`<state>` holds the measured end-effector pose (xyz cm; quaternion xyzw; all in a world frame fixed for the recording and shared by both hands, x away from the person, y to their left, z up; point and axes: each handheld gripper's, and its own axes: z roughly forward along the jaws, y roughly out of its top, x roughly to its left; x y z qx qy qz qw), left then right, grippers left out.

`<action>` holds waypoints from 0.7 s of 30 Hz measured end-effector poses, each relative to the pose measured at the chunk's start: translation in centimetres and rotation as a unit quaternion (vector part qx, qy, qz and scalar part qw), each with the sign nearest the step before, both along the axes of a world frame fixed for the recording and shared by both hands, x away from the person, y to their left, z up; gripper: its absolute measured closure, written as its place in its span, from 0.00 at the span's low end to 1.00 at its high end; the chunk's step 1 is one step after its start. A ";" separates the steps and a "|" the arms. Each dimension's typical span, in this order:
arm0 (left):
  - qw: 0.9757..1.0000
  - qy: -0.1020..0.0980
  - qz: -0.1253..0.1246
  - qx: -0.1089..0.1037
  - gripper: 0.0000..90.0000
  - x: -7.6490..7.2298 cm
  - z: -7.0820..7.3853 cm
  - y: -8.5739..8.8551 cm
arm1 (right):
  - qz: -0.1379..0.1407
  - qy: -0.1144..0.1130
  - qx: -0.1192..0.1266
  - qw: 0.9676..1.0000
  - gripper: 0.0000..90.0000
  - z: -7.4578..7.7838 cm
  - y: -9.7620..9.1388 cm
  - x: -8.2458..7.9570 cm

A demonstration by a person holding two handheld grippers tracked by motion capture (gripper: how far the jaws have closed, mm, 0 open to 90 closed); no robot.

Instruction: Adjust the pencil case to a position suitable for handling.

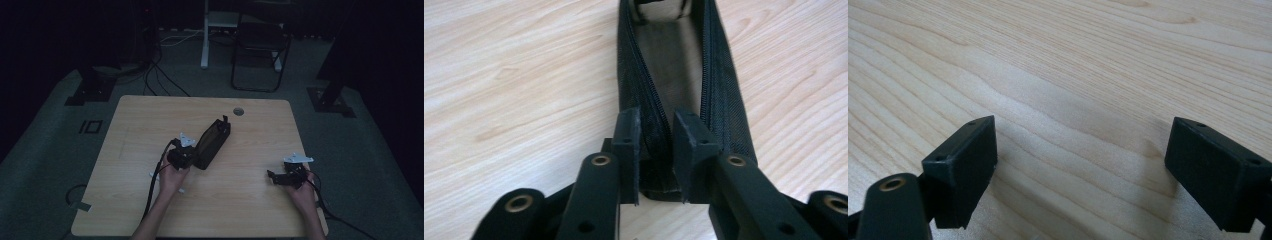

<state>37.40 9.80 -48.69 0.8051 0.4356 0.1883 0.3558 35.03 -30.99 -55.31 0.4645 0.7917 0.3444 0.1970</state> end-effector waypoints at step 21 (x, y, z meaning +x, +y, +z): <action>0.999 -0.013 -0.030 0.017 0.72 0.0 -0.1 0.4 | 0.000 0.000 0.000 1.000 0.15 0.0 0.0 0.0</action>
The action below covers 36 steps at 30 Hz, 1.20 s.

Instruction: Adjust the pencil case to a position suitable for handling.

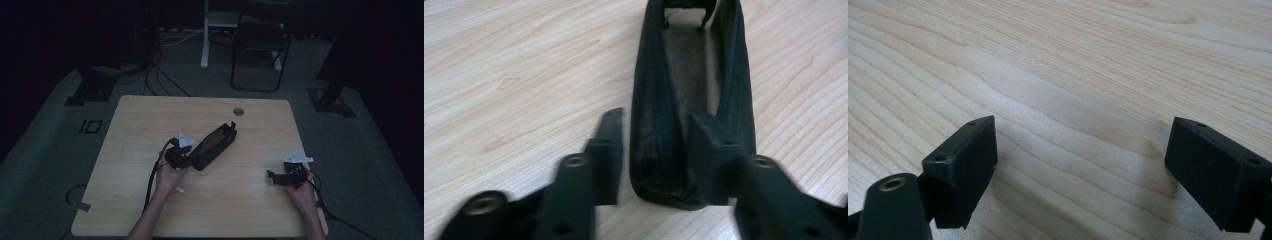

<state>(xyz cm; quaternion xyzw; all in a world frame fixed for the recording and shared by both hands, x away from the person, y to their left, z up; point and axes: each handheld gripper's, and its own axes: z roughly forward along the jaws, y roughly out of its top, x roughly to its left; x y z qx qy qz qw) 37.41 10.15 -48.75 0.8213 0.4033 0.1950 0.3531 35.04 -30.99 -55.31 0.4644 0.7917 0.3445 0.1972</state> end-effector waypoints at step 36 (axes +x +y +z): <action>1.000 -0.027 0.004 0.009 0.58 0.3 1.6 6.2 | 0.000 0.000 0.000 1.000 0.15 0.0 0.0 0.0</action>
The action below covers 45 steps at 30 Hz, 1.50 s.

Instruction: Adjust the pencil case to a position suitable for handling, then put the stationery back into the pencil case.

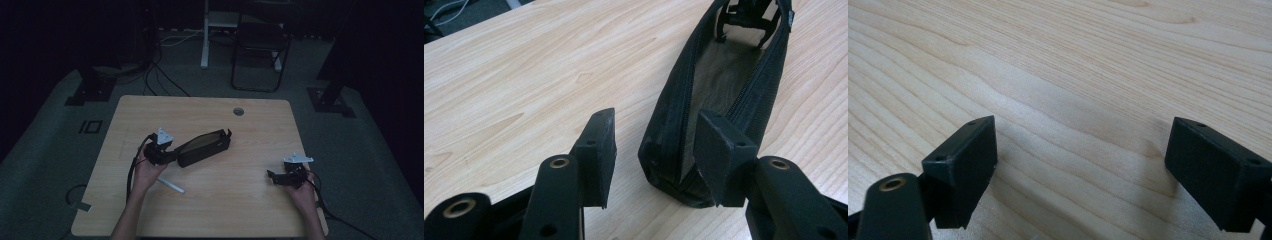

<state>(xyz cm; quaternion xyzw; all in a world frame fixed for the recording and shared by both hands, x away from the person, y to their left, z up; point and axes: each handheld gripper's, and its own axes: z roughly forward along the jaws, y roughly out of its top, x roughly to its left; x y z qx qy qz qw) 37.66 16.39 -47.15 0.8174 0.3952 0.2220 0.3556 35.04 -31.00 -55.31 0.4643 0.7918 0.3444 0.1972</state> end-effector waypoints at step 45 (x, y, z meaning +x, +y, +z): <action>0.998 0.016 -0.059 0.010 0.40 -3.6 -2.2 5.4 | 0.000 0.000 0.000 1.000 0.15 0.0 0.0 0.0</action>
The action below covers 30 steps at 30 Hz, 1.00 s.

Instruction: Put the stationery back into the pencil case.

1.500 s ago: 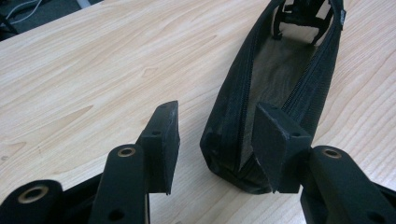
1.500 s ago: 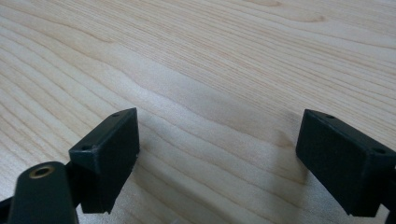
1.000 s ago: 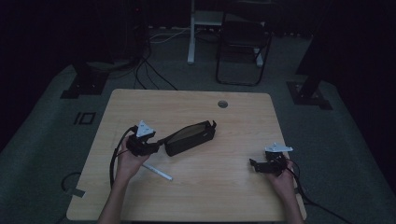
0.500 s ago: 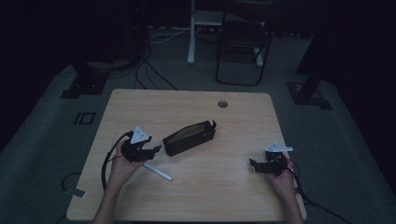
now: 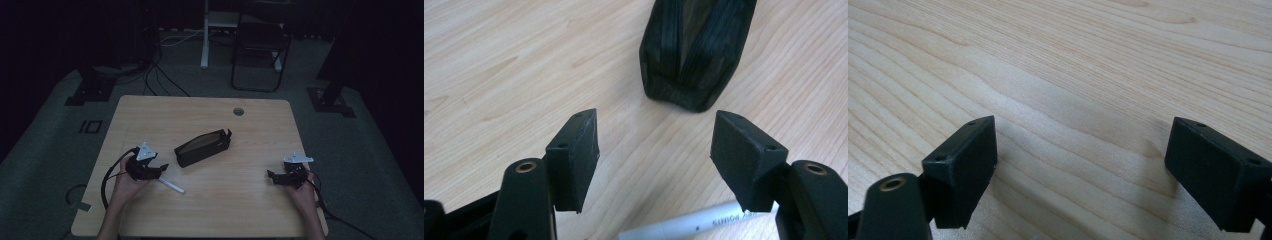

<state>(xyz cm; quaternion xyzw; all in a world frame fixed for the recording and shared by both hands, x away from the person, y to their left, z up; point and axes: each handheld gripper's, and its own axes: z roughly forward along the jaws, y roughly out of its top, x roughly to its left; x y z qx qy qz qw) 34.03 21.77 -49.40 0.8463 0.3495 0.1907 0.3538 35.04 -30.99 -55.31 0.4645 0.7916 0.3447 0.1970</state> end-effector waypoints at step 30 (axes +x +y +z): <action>0.991 0.054 -0.096 0.071 0.18 -1.1 -2.7 -1.9 | 0.000 0.000 -0.001 1.000 0.15 0.0 0.0 0.0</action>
